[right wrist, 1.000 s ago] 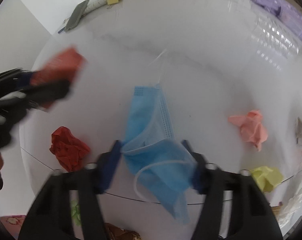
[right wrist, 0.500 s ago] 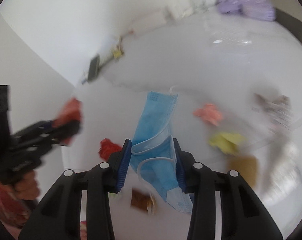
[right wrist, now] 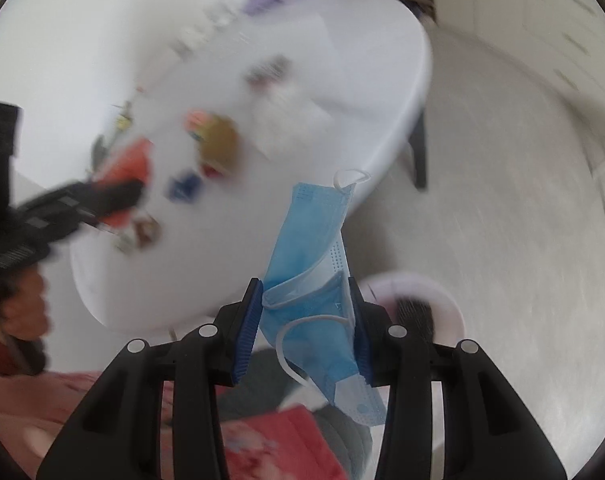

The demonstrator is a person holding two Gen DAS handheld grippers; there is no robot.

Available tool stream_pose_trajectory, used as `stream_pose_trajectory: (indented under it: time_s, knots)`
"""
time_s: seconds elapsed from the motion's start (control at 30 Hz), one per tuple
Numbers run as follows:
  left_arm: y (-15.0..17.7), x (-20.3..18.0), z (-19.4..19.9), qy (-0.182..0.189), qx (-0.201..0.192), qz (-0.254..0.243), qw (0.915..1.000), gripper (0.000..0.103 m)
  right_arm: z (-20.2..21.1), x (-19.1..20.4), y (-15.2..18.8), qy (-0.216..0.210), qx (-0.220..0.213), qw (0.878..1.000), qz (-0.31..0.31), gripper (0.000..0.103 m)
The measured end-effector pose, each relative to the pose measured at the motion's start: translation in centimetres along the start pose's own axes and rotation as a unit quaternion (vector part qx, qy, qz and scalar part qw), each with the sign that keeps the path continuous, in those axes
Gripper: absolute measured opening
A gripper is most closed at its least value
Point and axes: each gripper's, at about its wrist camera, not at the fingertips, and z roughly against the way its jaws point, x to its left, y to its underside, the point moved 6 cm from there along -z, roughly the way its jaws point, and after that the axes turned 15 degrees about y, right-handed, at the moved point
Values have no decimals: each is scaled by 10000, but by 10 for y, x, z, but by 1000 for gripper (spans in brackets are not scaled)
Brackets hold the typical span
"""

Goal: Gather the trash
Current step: 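Carry the wrapper and mask to the white bin and release both, then grasp the red crumpled paper with the left tool while the right tool grasps the brown paper bag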

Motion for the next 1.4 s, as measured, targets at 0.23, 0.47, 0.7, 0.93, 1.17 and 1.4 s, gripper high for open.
stream_pose_trajectory:
  time_s: [0.23, 0.47, 0.7, 0.93, 1.17, 1.4]
  knots:
    - [35, -34, -53, -71, 687, -9, 9976, 37, -104, -40, 61, 211, 930, 9954, 18, 55]
    - [56, -56, -92, -64, 1157, -63, 9932, 37, -96, -74, 78, 583, 967, 9935, -144, 95]
    - [65, -79, -118, 43, 1546, -228, 9877, 77, -42, -120, 62, 1035, 422, 9923, -537, 96]
    - [57, -89, -113, -372, 1499, -558, 9864, 95, -7, -136, 43, 1188, -65, 9892, -858, 100]
    - [46, -81, -95, -534, 1234, -430, 9900, 95, -1, -129, 26, 1187, -203, 9888, -880, 100]
    - [33, -43, -42, -743, 494, 316, 9955, 95, 7, -82, -7, 1265, -455, 9906, -249, 100]
